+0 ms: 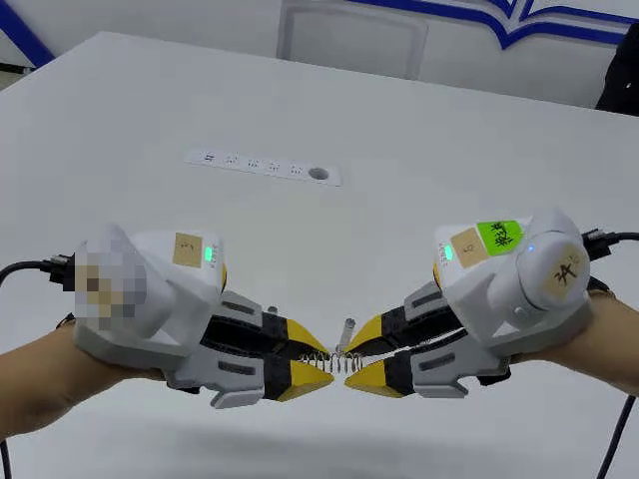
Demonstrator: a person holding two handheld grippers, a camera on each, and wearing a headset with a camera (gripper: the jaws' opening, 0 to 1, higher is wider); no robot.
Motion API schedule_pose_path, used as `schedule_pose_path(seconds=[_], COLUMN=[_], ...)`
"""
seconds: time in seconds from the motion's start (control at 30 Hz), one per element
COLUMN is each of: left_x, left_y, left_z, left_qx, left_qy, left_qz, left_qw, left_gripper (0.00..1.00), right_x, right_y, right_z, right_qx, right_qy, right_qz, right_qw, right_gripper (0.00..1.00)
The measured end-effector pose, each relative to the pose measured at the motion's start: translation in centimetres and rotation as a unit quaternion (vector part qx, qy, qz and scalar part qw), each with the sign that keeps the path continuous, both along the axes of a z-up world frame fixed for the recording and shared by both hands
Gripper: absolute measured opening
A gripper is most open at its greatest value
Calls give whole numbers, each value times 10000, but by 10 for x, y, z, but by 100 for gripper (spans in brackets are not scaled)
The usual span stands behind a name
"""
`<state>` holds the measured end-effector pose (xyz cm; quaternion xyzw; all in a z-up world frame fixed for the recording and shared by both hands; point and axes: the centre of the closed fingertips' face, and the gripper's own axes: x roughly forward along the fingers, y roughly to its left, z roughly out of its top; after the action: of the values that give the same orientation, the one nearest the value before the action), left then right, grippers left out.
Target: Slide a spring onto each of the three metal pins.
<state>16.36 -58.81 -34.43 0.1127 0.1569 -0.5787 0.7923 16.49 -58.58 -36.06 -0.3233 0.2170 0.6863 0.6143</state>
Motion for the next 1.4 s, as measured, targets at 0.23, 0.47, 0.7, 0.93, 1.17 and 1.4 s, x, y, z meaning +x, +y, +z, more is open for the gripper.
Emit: schedule_pose_path(seconds=[0.23,0.47,0.7,0.93,1.17,1.4], left_x=[0,0,1,1,2,4], left_y=[2,4,3,1,0,1], left_z=[0,-1,1,1,1,3], left_qx=[59,141,135,138,131,-124], left_qy=[-72,-144,-178,-199,-191,177], left_qz=[9,12,40,45,64,208], left_qw=[10000,9998,9997,9997,9997,9995], left_gripper=[10,10,11,11,11,12], right_x=[-1,-4,-9,-11,-12,-9], right_y=[3,11,24,32,39,40], right_z=[11,30,47,54,56,58], right_qx=[224,594,1015,1151,1253,1294], right_qy=[118,302,511,548,506,558], right_qz=[-46,-74,-133,-115,-143,-203], right_qw=[9997,9977,9934,9918,9907,9898], right_gripper=[12,12,12,12,11,11])
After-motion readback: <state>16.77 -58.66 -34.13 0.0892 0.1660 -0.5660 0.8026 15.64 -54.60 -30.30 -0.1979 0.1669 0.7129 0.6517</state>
